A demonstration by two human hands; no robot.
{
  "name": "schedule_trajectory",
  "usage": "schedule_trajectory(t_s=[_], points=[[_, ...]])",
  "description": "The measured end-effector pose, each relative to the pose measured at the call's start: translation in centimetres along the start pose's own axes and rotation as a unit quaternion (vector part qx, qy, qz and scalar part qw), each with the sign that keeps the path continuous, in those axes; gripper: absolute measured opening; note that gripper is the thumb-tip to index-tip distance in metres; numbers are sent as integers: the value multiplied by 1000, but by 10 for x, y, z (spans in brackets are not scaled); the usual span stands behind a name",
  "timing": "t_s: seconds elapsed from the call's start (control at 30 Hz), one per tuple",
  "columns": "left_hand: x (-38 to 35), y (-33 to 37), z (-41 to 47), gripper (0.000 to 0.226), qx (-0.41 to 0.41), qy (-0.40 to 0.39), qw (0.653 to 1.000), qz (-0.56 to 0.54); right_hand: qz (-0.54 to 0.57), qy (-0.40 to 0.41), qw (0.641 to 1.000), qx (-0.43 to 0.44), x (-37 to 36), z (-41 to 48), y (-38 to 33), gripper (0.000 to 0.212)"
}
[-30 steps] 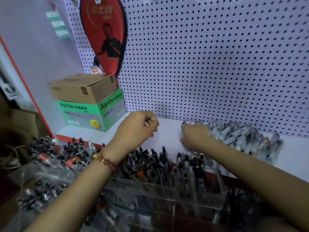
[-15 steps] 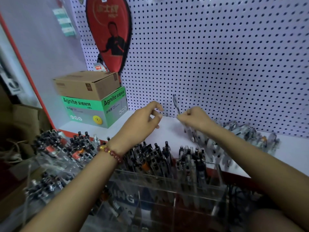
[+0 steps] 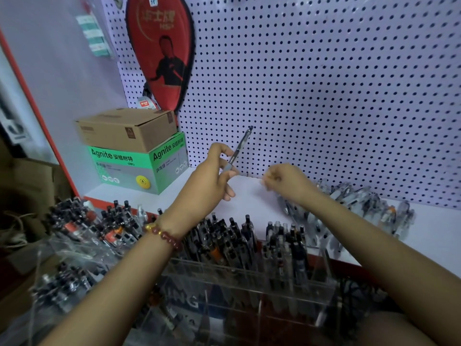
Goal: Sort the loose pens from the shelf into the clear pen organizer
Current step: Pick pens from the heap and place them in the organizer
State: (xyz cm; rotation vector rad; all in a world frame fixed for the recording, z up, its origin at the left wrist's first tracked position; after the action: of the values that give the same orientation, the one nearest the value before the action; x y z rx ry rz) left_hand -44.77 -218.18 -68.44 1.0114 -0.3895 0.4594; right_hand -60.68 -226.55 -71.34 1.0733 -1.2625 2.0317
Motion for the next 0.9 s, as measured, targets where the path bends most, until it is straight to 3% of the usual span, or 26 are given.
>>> schedule_trajectory(t_s=[0.03, 0.1, 0.23, 0.33, 0.47, 0.6, 0.8, 0.9], points=[[-1, 1, -1, 17, -11, -4, 1000, 7, -130, -6, 991, -28, -3, 0, 14, 35], [-2, 2, -2, 17, -29, -18, 999, 21, -266, -38, 961, -67, -11, -3, 33, 44], [-3, 1, -3, 21, -26, -34, 998, 45, -344, -59, 933, -92, -15, -5, 45, 52], [-3, 3, -3, 26, -27, -34, 998, 52, -367, -47, 926, -72, -20, -3, 44, 45], [-3, 5, -4, 31, -31, -33, 997, 59, -322, -39, 944, -55, -30, 0, 37, 23], [-3, 4, -3, 30, -33, -30, 996, 77, -291, -16, 955, -62, -31, 4, 34, 27], [2, 3, -1, 27, -69, 23, 988, 139, -28, 20, 995, -96, 8, 4, 15, 25], [10, 16, -2, 28, -114, 79, 977, 165, 126, -13, 991, -41, 33, -13, -26, 20]])
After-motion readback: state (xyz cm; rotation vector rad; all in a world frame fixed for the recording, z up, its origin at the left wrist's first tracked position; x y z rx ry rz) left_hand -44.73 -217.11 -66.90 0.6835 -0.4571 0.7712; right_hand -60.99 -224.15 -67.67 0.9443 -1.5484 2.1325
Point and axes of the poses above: each hand's wrist, its own z-axis towards the middle knuckle, its own x-axis out of the back of the hand, y = z × x, the point moved 6 cm from there along z, towards the middle knuckle, and after that the axes turned 2 degrees about -x, right-handed, at the moved point
